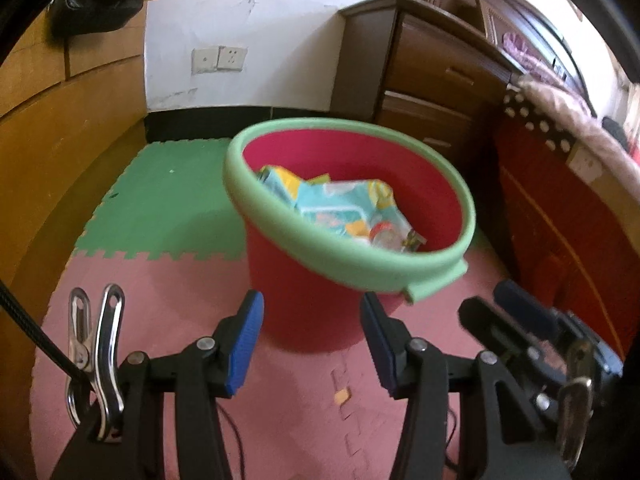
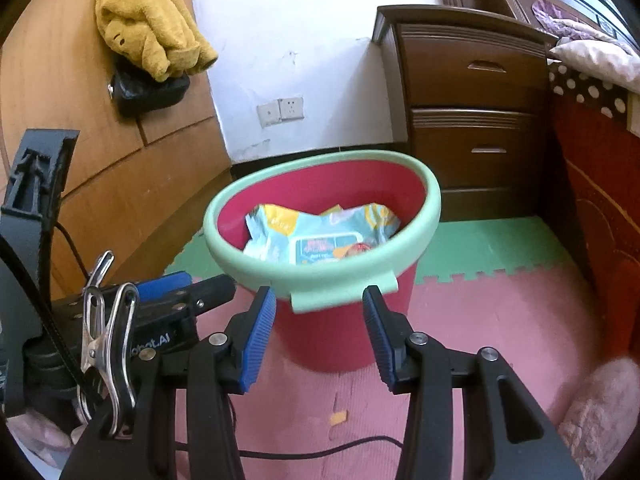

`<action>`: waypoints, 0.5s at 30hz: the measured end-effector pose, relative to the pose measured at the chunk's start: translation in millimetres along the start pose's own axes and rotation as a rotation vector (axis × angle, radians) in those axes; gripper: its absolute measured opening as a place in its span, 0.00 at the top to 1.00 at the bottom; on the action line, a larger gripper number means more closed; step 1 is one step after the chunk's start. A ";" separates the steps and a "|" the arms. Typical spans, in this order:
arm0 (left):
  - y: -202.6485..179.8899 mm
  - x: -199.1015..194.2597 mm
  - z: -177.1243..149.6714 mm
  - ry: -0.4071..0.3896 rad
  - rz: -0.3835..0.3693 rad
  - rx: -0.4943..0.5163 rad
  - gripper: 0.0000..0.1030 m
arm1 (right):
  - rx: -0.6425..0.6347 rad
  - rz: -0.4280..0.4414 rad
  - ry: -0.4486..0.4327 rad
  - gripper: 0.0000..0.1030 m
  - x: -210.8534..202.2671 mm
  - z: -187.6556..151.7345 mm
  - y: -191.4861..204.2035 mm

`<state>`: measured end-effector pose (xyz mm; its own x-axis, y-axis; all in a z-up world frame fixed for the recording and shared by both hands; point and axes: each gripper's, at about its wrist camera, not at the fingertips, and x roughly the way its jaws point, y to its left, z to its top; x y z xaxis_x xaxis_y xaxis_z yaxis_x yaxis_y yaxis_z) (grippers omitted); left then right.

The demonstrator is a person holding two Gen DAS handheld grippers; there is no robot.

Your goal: Collect trash

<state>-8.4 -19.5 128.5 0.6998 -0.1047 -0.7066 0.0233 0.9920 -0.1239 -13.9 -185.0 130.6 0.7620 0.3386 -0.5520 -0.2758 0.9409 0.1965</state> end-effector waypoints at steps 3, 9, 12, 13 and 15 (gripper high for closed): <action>-2.2 -2.6 -8.2 0.015 0.033 0.009 0.49 | -0.001 -0.005 0.010 0.55 -2.4 -6.6 0.0; -7.1 -9.8 -19.5 0.029 0.078 0.008 0.49 | -0.021 -0.023 0.032 0.55 -8.6 -11.3 2.9; -10.4 -13.4 -23.2 0.036 0.092 0.006 0.49 | -0.026 -0.019 0.037 0.55 -13.2 -14.6 3.9; -12.0 -14.6 -24.8 0.039 0.097 0.006 0.49 | -0.023 -0.017 0.043 0.55 -14.5 -16.2 3.3; -14.6 -16.7 -28.9 0.047 0.105 0.004 0.49 | -0.017 -0.014 0.052 0.55 -16.9 -19.4 2.9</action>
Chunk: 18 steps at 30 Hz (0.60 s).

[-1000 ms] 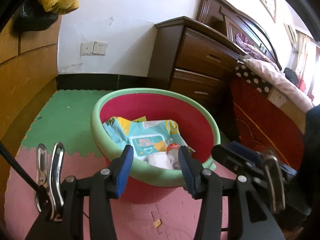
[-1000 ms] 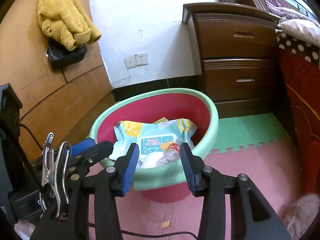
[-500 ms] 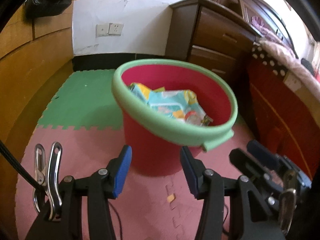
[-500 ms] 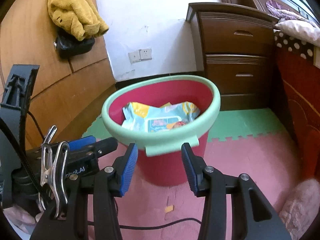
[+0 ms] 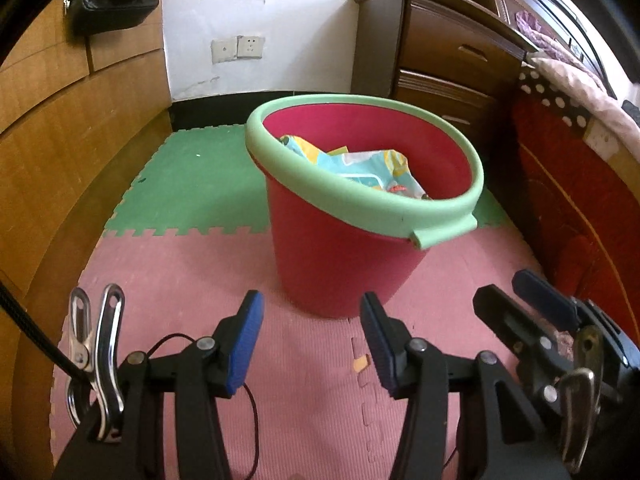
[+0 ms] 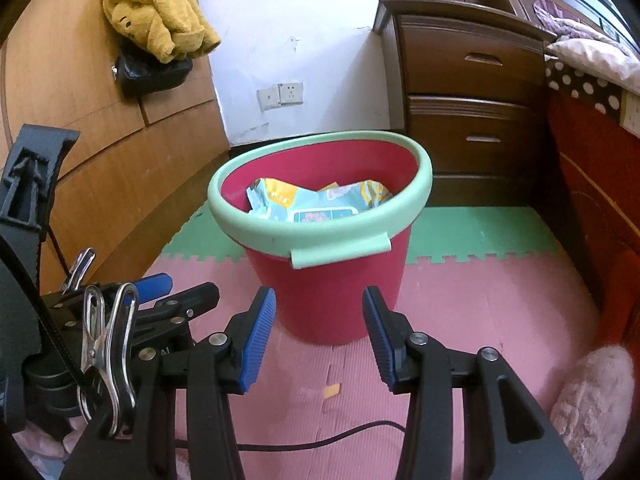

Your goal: Collect trash

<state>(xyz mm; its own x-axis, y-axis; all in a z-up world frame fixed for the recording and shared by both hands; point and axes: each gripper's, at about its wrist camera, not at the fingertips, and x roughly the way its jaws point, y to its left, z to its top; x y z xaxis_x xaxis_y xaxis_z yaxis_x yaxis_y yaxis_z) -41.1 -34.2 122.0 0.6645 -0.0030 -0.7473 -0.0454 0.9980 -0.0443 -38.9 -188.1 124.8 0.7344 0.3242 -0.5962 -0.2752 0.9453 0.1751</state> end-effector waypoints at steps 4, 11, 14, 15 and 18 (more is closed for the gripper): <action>-4.7 -3.0 -5.1 0.009 0.014 0.002 0.49 | 0.009 -0.006 0.009 0.55 -5.3 -4.3 -2.8; -14.0 -14.6 -7.5 0.000 0.022 0.014 0.49 | 0.021 -0.013 0.028 0.55 -14.3 -13.0 -8.7; -17.1 -19.3 -9.4 -0.001 0.021 0.018 0.49 | 0.031 -0.014 0.020 0.55 -20.7 -14.9 -11.7; -18.4 -21.0 -10.1 -0.002 0.022 0.021 0.49 | 0.035 -0.017 0.016 0.55 -22.9 -15.2 -12.6; -21.6 -24.6 -12.5 -0.004 0.025 0.026 0.49 | 0.043 -0.017 0.009 0.55 -28.5 -16.7 -14.8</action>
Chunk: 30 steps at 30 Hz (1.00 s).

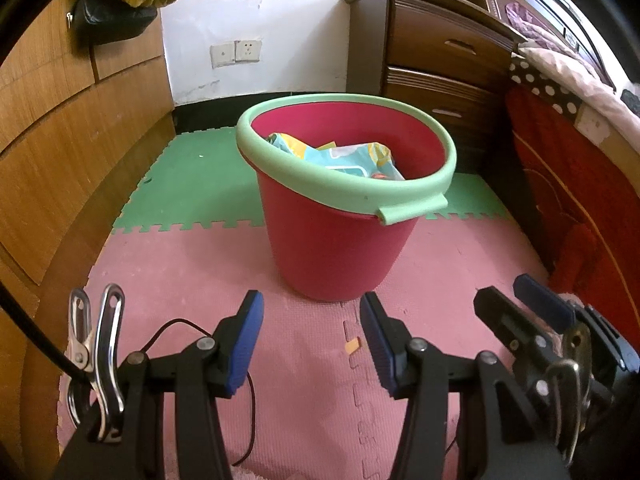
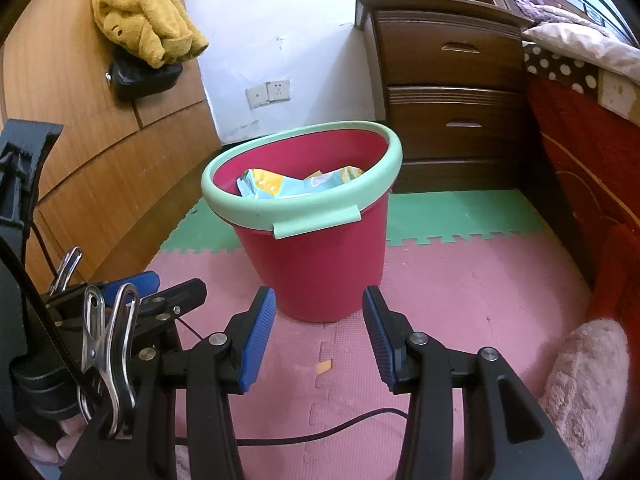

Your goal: Collect trash

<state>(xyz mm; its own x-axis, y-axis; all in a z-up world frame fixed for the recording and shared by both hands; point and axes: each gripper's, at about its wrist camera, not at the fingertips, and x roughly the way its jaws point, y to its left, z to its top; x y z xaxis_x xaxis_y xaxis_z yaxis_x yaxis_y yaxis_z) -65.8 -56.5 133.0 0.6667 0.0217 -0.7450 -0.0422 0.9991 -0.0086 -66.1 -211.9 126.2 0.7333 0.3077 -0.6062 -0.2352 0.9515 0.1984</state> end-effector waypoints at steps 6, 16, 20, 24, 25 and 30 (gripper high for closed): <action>-4.2 -5.6 -1.8 -0.008 0.000 0.005 0.49 | 0.014 -0.002 -0.011 0.55 -8.4 -3.3 -3.6; -3.6 -6.1 -1.9 -0.009 0.002 0.006 0.49 | 0.024 0.001 -0.014 0.55 -10.4 -4.6 -6.1; -3.3 -6.4 -1.9 -0.009 0.002 0.006 0.49 | 0.026 0.001 -0.013 0.55 -10.7 -4.6 -5.2; -3.3 -6.2 -2.0 -0.009 0.001 0.007 0.49 | 0.030 0.007 -0.008 0.55 -10.1 -4.4 -5.9; -3.1 -6.0 -1.7 -0.009 0.002 0.007 0.49 | 0.031 0.008 -0.008 0.55 -9.8 -4.4 -5.8; -2.8 -5.9 -2.4 -0.008 0.002 0.008 0.49 | 0.031 0.009 -0.008 0.55 -9.6 -4.6 -6.5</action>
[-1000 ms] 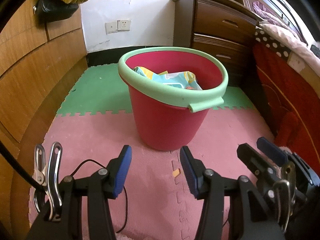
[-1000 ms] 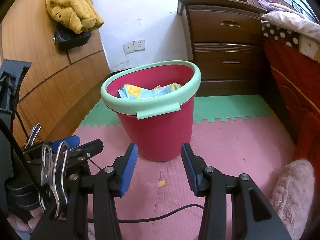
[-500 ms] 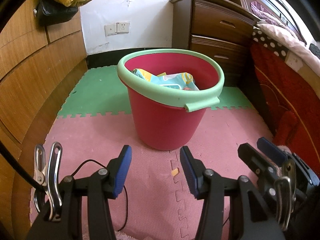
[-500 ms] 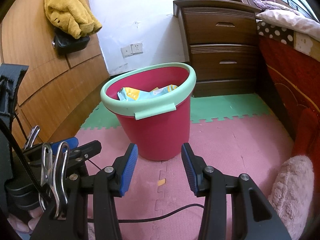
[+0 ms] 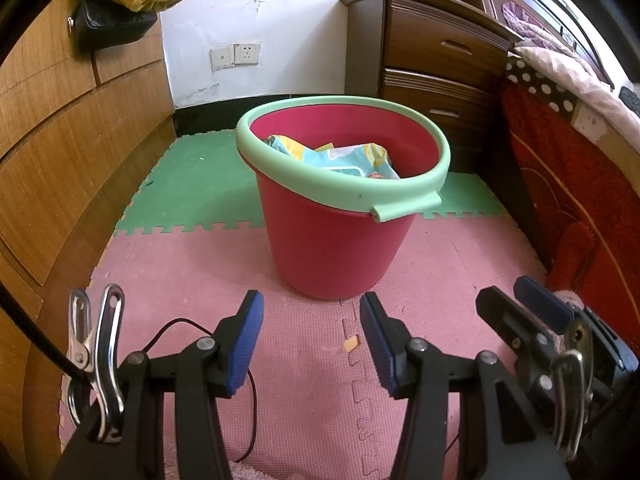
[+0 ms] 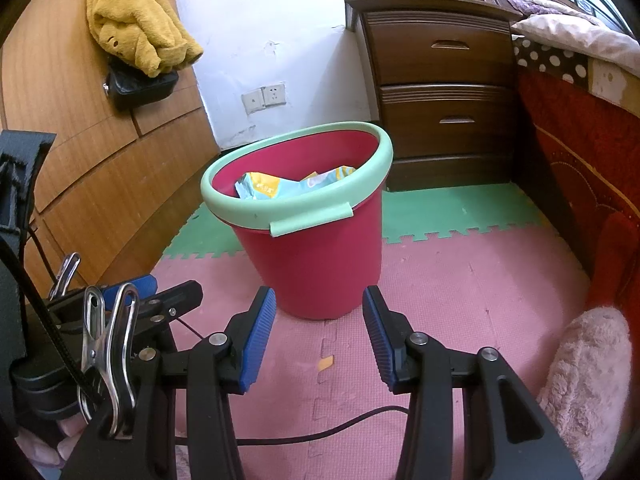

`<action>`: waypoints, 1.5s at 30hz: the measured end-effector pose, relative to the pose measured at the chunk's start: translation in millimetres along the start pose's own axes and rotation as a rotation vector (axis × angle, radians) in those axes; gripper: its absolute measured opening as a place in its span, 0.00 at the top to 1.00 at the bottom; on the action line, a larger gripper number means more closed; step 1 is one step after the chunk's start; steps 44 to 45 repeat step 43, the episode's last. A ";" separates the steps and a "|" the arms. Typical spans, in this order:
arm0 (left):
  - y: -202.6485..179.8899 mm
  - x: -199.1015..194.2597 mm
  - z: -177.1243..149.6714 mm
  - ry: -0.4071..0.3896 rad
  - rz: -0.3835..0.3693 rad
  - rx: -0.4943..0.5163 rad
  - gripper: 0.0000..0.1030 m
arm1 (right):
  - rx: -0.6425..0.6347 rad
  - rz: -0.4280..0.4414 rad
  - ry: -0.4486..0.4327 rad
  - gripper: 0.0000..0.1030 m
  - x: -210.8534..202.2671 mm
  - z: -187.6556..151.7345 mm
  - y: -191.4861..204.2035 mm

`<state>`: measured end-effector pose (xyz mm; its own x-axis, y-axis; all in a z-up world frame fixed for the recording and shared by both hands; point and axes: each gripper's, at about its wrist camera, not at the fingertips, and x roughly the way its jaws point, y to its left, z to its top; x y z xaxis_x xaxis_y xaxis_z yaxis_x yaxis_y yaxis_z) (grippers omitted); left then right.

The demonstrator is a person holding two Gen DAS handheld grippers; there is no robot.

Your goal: Collect trash

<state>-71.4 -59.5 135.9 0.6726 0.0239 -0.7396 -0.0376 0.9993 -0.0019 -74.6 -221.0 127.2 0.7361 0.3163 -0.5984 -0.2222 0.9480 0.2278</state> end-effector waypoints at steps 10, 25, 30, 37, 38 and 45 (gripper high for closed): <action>-0.5 0.2 -0.2 0.000 0.000 -0.002 0.49 | -0.001 -0.001 0.001 0.55 0.1 0.0 -0.6; 4.7 4.6 -2.2 0.012 0.010 -0.016 0.49 | 0.000 -0.001 0.002 0.55 0.1 0.1 -0.4; 5.3 3.9 -1.6 0.006 0.007 -0.013 0.49 | -0.001 -0.001 0.003 0.55 0.3 0.6 -0.6; 3.8 0.7 -2.5 0.006 0.000 -0.011 0.49 | -0.001 -0.005 0.007 0.55 0.2 -4.3 -0.9; 4.0 0.0 -2.3 0.006 0.000 -0.012 0.49 | -0.001 -0.007 0.006 0.55 -0.7 -5.2 -0.9; 9.3 -6.6 -1.3 0.004 -0.008 -0.027 0.49 | 0.009 -0.010 -0.005 0.55 -7.6 -7.6 -3.6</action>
